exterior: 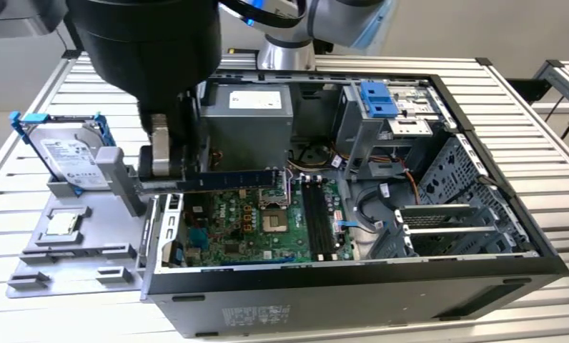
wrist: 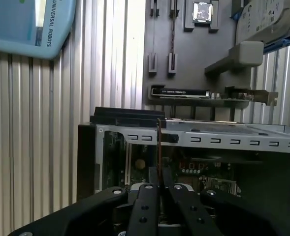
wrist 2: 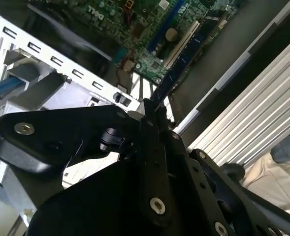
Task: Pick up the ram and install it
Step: 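Pick up the ram and move it above insertion slot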
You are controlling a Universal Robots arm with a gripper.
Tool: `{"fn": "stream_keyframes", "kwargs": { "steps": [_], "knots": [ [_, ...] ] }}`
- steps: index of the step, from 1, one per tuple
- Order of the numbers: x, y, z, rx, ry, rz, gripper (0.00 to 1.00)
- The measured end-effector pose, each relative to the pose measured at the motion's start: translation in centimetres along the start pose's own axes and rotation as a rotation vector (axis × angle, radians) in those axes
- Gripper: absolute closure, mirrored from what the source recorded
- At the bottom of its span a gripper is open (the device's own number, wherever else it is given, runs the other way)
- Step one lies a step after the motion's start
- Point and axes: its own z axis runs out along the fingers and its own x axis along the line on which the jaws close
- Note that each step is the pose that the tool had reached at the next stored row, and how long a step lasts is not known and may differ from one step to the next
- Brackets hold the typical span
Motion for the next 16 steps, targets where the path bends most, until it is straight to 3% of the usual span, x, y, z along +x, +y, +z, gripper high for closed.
{"fn": "stream_keyframes", "kwargs": {
  "steps": [16],
  "knots": [
    [0.20, -7.27, -0.12, 0.0001, -0.0001, 0.000, 1.00]
  ]
}}
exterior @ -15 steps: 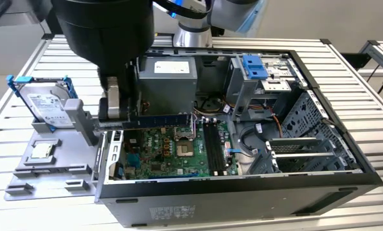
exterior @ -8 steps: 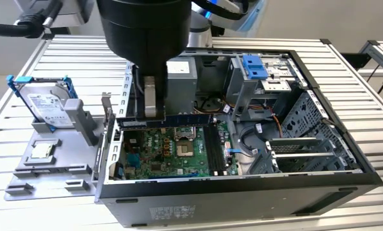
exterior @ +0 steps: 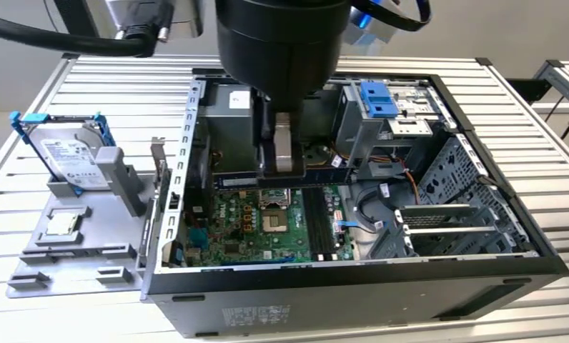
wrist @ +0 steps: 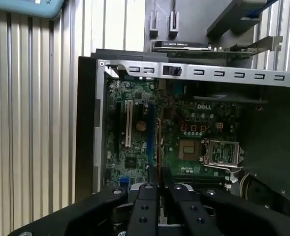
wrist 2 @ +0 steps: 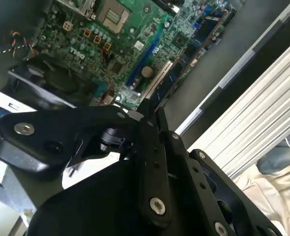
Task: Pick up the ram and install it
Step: 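Pick up the ram and move it above insertion slot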
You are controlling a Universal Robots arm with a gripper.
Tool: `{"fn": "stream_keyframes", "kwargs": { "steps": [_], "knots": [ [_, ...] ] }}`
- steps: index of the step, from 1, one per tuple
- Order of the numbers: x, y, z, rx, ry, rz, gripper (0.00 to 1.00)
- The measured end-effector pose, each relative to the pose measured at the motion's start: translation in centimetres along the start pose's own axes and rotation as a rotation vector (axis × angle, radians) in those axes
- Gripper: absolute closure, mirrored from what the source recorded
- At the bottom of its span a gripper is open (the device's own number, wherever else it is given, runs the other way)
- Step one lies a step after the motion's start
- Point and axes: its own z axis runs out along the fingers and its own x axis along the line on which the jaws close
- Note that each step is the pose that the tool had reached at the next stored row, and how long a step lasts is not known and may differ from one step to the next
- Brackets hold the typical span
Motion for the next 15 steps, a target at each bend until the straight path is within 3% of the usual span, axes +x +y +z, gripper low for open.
{"fn": "stream_keyframes", "kwargs": {
  "steps": [15],
  "knots": [
    [0.19, -6.83, -0.12, -0.0001, 0.0001, 0.000, 1.00]
  ]
}}
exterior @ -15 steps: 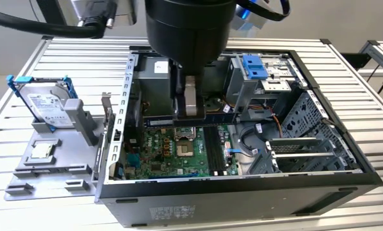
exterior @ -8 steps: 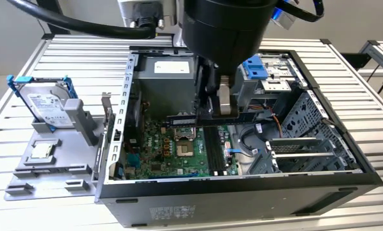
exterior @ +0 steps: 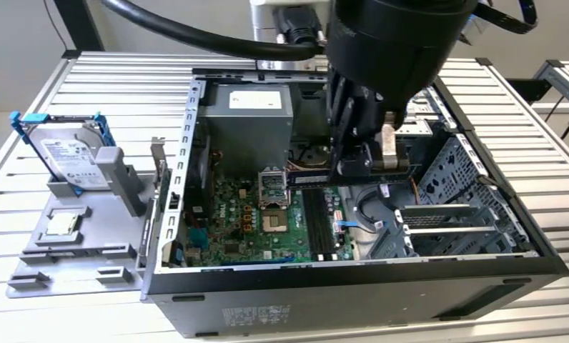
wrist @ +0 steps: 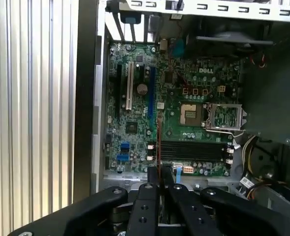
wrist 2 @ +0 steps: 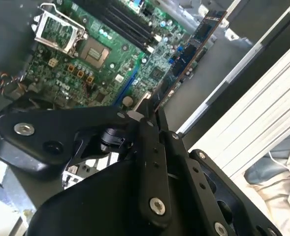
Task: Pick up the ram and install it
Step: 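Pick up the ram and move it above insertion slot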
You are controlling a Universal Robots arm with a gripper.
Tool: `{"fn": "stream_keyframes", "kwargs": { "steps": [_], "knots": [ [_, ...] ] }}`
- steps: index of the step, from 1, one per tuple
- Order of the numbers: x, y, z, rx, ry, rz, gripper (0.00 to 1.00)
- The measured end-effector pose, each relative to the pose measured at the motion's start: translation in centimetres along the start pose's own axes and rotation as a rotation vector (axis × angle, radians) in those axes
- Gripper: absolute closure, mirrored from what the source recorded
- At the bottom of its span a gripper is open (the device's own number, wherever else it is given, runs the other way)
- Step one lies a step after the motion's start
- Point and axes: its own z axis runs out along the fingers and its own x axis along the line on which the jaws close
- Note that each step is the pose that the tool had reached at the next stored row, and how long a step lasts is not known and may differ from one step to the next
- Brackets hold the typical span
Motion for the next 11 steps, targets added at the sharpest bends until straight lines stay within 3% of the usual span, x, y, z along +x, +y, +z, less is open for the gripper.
{"fn": "stream_keyframes", "kwargs": {
  "steps": [7, 11],
  "knots": [
    [0.05, -2.09, -0.04, 0.0001, -0.0001, 0.000, 1.00],
    [0.06, -2.37, -0.04, 0.0000, -0.0001, 0.000, 1.00]
  ]
}}
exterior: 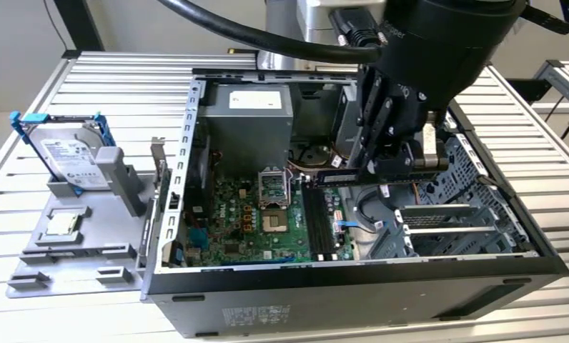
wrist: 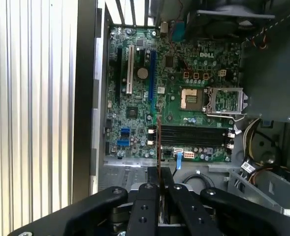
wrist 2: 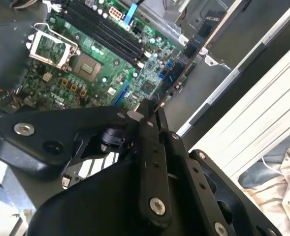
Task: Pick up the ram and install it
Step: 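Pick up the ram and move it above insertion slot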
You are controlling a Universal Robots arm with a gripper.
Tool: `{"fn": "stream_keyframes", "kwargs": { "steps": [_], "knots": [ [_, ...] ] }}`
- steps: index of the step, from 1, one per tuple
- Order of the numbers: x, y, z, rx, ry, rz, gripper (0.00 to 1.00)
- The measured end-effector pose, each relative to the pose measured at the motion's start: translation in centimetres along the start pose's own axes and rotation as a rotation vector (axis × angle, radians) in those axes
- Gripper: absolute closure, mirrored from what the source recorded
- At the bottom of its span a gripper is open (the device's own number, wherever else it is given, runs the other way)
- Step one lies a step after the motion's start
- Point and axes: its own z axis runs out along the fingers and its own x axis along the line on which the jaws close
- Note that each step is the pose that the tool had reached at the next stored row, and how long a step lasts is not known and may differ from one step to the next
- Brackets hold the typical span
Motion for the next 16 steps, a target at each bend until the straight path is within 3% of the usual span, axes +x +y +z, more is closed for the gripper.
{"fn": "stream_keyframes", "kwargs": {
  "steps": [4, 6, 16],
  "knots": [
    [-0.02, -0.02, 0.00, 0.0004, 0.0000, 0.000, 1.00],
    [-0.36, -0.03, 0.00, 0.0004, 0.0000, 0.000, 1.00],
    [-4.78, -0.15, 0.05, 0.0004, 0.0000, 0.000, 1.00]
  ]
}}
